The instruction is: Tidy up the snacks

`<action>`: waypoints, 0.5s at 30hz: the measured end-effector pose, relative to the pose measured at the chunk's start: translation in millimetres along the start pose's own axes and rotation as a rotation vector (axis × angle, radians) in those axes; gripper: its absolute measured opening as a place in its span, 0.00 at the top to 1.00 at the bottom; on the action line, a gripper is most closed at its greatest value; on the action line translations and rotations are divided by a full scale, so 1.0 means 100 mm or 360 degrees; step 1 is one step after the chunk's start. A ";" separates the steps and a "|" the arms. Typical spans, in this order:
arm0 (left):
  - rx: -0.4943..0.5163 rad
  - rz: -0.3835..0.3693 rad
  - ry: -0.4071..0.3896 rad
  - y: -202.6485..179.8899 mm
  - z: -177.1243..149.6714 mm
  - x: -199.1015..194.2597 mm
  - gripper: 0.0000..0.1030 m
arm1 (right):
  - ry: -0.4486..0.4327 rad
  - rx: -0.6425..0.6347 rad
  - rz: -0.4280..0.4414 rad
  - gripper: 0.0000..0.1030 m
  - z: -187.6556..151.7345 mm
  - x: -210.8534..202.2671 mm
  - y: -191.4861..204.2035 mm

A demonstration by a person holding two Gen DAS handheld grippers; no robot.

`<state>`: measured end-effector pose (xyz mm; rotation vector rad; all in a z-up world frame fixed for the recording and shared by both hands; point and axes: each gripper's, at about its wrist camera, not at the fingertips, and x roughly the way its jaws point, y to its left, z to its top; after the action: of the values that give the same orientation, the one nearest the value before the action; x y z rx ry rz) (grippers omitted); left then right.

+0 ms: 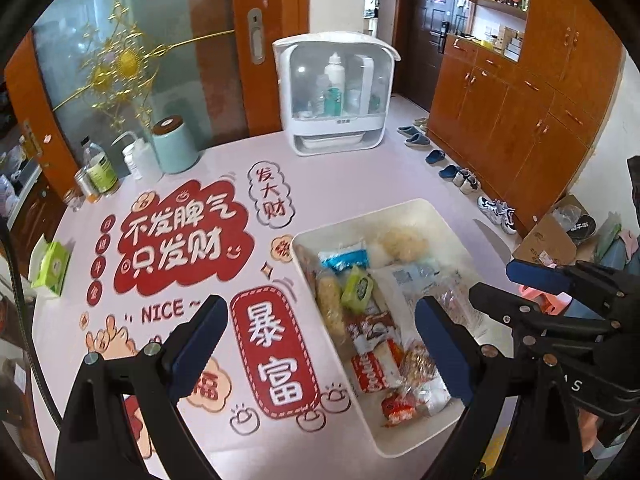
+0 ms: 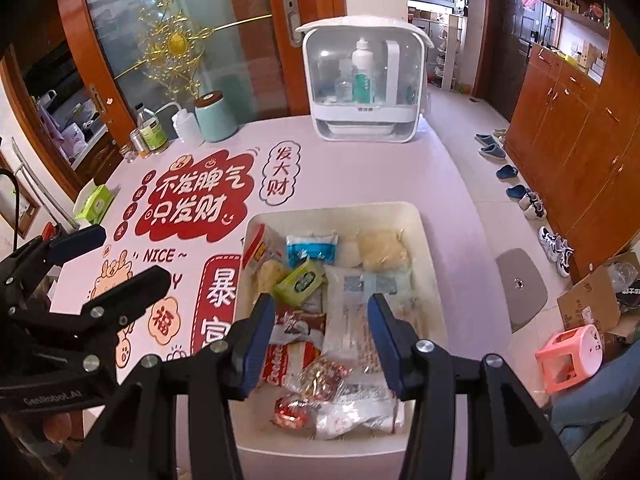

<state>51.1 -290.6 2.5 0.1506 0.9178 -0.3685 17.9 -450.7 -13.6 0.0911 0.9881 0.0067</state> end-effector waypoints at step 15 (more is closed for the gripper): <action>-0.0193 0.0156 0.0047 0.50 -0.79 -0.38 0.09 | 0.0061 0.0008 0.0158 0.52 -0.55 0.04 0.45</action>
<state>-9.7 -212.8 -16.3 0.0893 0.9554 -0.2198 -24.5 -402.0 -43.6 0.1452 1.0214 0.0972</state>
